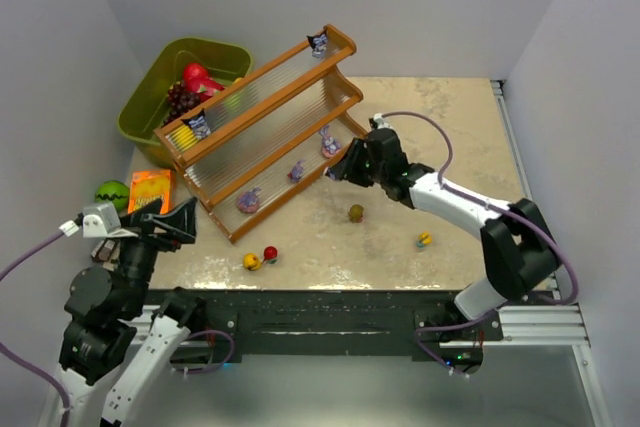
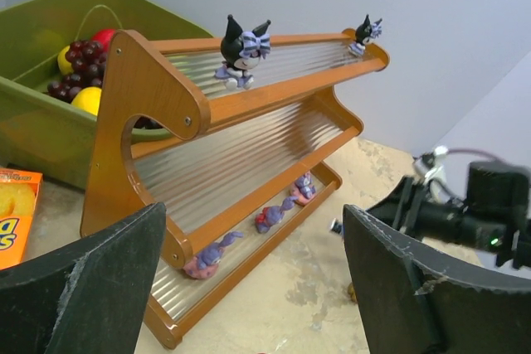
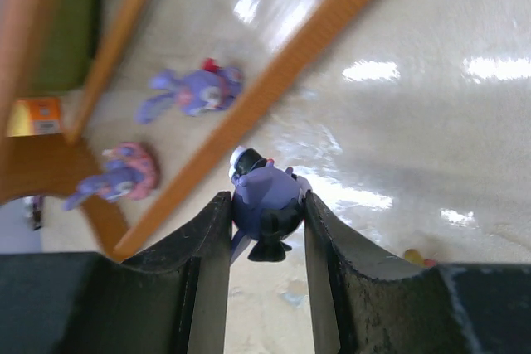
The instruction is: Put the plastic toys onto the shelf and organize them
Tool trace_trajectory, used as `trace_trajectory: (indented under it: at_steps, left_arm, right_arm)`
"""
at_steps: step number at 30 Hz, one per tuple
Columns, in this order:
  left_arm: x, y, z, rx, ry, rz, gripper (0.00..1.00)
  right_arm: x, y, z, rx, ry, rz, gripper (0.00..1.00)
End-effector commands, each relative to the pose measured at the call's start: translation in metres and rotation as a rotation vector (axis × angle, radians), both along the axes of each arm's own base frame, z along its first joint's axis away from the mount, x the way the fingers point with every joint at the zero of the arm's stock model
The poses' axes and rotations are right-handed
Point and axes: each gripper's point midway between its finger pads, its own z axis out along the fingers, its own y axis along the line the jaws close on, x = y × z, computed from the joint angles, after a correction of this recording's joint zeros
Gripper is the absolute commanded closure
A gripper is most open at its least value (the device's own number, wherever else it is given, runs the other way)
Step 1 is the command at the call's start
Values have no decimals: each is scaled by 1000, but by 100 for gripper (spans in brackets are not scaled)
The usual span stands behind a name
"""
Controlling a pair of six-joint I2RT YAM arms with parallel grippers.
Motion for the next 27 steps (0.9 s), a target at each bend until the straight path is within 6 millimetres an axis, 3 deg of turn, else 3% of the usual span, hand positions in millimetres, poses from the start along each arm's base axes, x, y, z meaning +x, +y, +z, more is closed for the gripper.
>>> trace_trajectory:
  at_steps: [1, 8, 14, 15, 17, 18, 20, 22, 24, 27]
  left_arm:
    - [11, -13, 0, 35, -11, -44, 8]
    - [23, -20, -18, 44, 14, -54, 8]
    - [25, -19, -24, 68, 32, -45, 8]
    - [25, -19, -25, 68, 34, -42, 8]
    - [25, -17, -27, 69, 37, -36, 8]
    - [24, -16, -28, 67, 38, -30, 8]
    - [24, -14, -30, 63, 37, -22, 8]
    - [23, -12, -31, 58, 34, -10, 8]
    - [23, -10, -32, 57, 34, -1, 8]
    - [23, -10, -33, 56, 36, -1, 8]
  right_arm:
    - [-1, 1, 85, 42, -143, 38, 100]
    - [-25, -2, 160, 136, -184, 68, 100]
    - [-31, 8, 210, 228, -205, 79, 100]
    - [-30, 11, 227, 252, -224, 88, 100]
    - [-30, 20, 231, 257, -204, 97, 100]
    - [-28, 23, 248, 279, -230, 99, 100]
    - [-27, 33, 251, 280, -210, 109, 100]
    - [-26, 40, 269, 303, -226, 122, 100]
    - [-21, 48, 271, 308, -210, 127, 100]
    - [-17, 57, 291, 329, -225, 141, 100]
